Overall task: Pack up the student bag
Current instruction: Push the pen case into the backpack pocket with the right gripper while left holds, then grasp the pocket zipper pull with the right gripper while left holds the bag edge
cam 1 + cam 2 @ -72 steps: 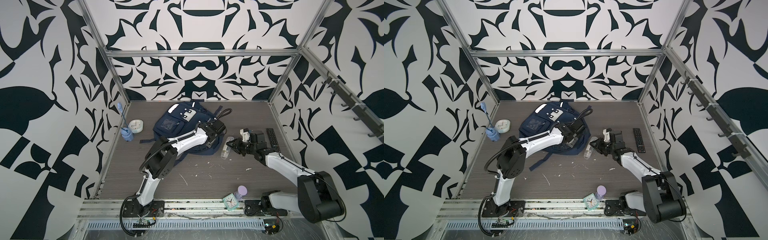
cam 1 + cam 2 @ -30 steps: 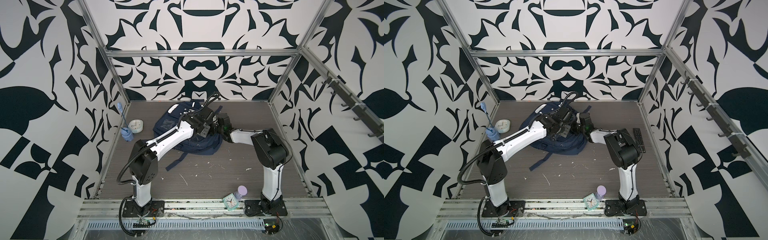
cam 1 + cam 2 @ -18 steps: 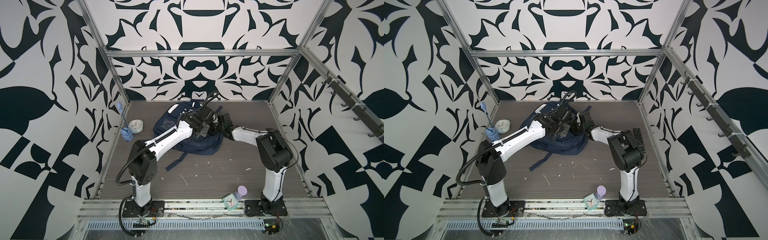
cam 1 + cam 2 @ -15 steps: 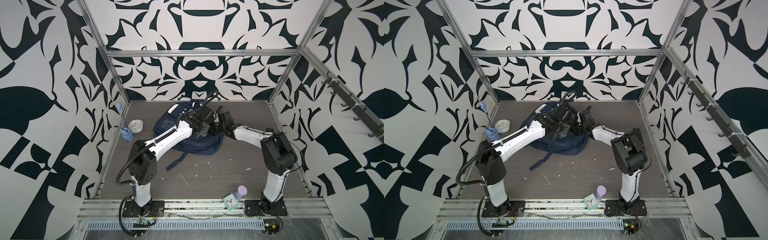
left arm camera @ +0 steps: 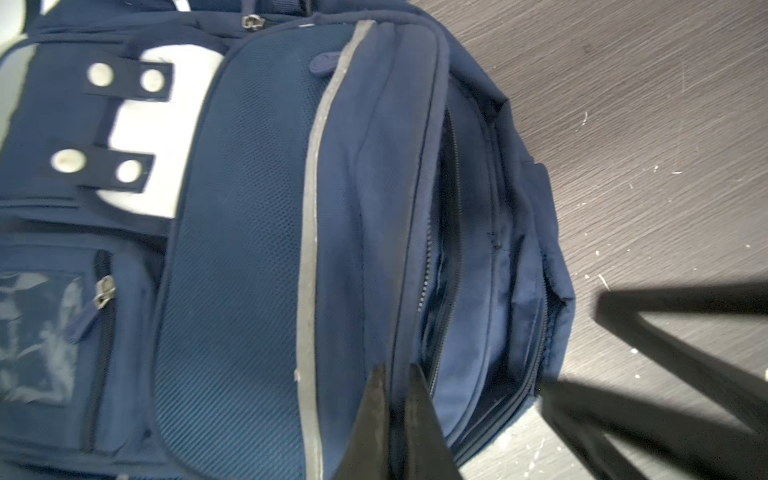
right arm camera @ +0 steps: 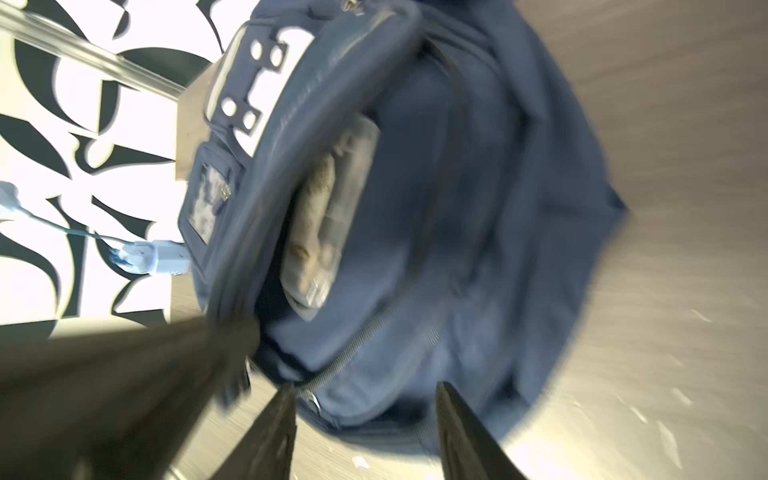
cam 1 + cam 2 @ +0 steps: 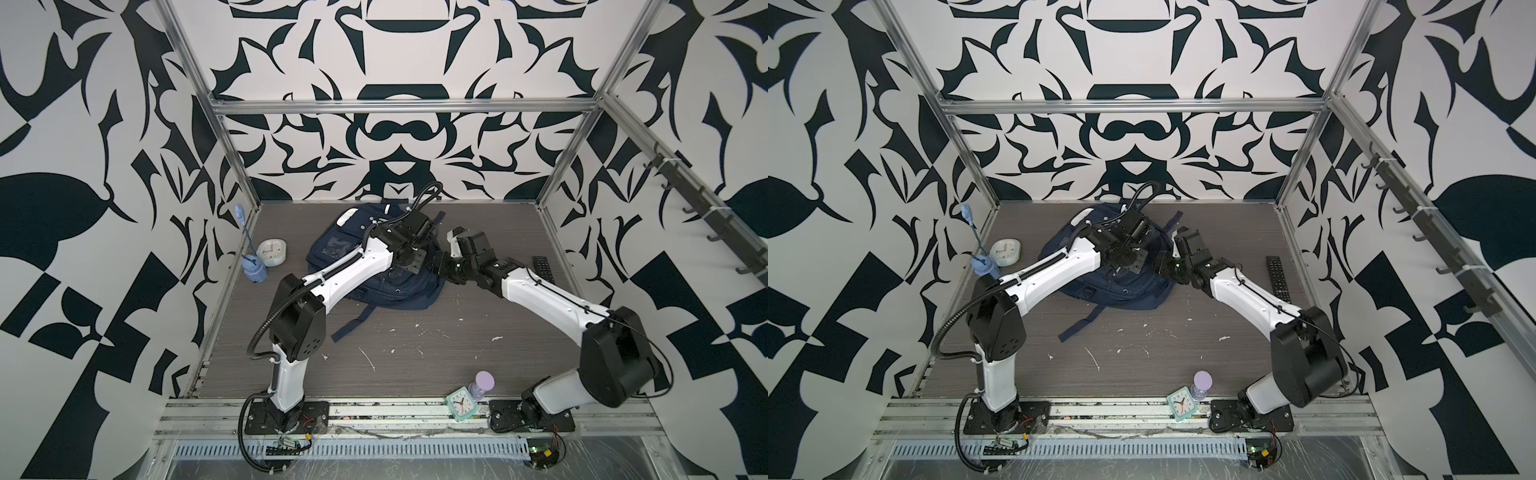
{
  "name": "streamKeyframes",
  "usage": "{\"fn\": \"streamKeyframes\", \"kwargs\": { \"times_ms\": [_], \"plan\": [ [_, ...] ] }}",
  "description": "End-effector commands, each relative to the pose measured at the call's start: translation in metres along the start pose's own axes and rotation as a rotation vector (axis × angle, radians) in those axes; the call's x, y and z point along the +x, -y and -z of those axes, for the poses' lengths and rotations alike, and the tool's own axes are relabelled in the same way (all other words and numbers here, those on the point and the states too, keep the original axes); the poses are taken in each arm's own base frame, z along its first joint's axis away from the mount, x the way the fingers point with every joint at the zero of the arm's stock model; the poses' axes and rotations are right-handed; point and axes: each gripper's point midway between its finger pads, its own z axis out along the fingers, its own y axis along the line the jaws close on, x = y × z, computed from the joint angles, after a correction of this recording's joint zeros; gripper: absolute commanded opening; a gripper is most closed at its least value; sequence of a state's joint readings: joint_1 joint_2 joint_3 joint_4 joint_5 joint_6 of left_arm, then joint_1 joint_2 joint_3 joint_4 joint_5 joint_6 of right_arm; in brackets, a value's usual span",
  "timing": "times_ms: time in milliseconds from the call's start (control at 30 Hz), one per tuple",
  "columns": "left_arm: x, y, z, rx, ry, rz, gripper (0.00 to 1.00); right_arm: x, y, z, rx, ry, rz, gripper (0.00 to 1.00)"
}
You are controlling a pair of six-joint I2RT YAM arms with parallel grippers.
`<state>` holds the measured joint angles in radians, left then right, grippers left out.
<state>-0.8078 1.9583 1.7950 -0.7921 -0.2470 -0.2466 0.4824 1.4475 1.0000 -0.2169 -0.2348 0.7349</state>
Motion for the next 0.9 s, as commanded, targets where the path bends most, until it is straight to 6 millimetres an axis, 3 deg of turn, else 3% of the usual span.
{"fn": "streamKeyframes", "kwargs": {
  "times_ms": [0,233,267,367,467,633,733,867],
  "plan": [
    [-0.020,0.035,0.007,0.125,0.041,0.007,0.04,0.015,0.017,0.019,0.059,0.011,0.069,0.54],
    [-0.032,0.062,0.004,0.223,0.038,0.001,0.10,0.035,0.021,0.027,0.005,0.002,0.067,0.55],
    [-0.031,0.062,0.005,0.222,0.035,-0.001,0.15,0.036,0.019,0.026,-0.005,-0.001,0.067,0.56],
    [-0.024,0.055,0.006,0.204,0.021,-0.006,0.40,0.037,0.009,0.022,-0.022,-0.004,0.086,0.56],
    [-0.014,0.042,0.012,0.180,0.023,-0.001,0.55,0.042,0.000,0.014,-0.021,-0.017,0.118,0.56],
    [0.005,0.000,0.020,0.140,0.047,0.083,0.56,0.057,-0.019,-0.010,-0.024,-0.062,0.172,0.48],
    [0.024,-0.031,0.015,0.121,0.018,0.169,0.56,0.065,-0.034,-0.023,-0.024,-0.077,0.211,0.41],
    [0.042,-0.052,0.007,0.185,-0.012,0.292,0.55,0.068,-0.040,-0.041,0.004,-0.085,0.245,0.36]
  ]
}}
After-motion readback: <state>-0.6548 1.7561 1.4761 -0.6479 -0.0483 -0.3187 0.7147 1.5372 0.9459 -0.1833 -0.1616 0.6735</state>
